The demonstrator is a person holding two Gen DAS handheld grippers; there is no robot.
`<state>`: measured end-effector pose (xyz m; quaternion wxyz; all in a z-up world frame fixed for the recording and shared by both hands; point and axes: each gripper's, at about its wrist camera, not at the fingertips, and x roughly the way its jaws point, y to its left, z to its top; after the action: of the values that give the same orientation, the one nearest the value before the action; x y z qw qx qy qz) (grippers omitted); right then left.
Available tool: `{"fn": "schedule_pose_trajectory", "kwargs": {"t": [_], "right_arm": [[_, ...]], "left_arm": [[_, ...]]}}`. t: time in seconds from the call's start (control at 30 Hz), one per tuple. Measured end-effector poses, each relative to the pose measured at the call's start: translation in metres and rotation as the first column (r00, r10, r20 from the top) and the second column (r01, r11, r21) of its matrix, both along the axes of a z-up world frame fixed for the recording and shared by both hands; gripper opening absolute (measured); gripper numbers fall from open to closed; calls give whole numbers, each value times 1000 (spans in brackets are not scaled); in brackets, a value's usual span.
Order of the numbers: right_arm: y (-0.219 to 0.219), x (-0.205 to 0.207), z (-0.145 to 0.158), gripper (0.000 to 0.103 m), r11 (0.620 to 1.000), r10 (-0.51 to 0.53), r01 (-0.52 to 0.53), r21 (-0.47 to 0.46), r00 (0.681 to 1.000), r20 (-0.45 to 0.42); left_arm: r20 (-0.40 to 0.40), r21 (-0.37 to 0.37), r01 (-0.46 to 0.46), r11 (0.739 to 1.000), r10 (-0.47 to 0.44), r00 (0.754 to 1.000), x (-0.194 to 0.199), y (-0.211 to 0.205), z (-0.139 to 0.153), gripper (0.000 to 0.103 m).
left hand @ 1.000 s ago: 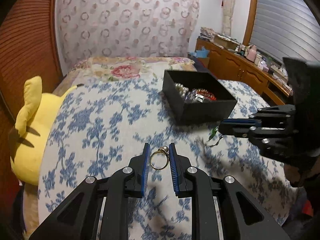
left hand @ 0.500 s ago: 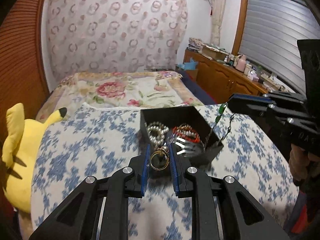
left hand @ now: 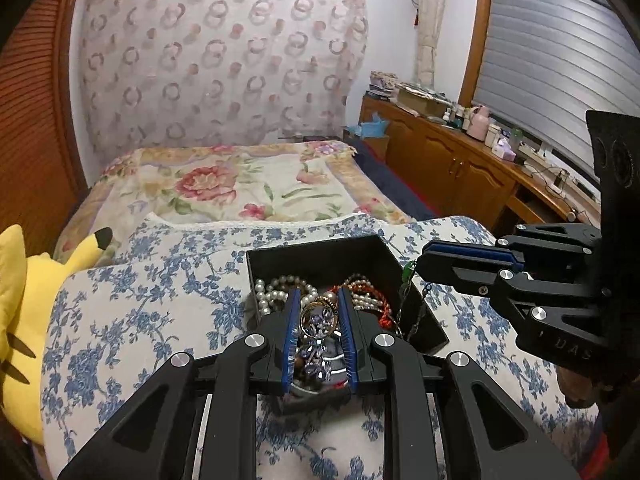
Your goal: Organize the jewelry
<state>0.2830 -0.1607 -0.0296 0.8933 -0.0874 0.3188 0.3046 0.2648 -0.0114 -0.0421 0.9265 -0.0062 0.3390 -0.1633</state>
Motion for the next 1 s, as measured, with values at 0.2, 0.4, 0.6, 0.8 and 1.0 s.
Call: {"fn": "schedule_pose_trajectory", "kwargs": {"t": [0.2,0.4,0.6,0.8,1.0], "right_arm": [[-6,4,4,25,999,-32,32,21,999,9],[-17,-21,15,29,997,-63,62,43,997,39],[-42,-68,18,63,978,-185,179,104,981,54],[-62,-121,17,96,953,-281,265,147,955,99],[-70,-164,19,101,936,-332,310,163,934,129]], "left_arm": [[0,-5,-39,999,39,999,-2,0,-1,40],[49,12,-70,997,69,996,-29,3,11,70],[115,24,-128,992,124,986,-72,6,24,95],[146,31,-161,987,155,977,-119,8,29,95],[170,40,-194,980,185,968,-158,7,31,95]]}}
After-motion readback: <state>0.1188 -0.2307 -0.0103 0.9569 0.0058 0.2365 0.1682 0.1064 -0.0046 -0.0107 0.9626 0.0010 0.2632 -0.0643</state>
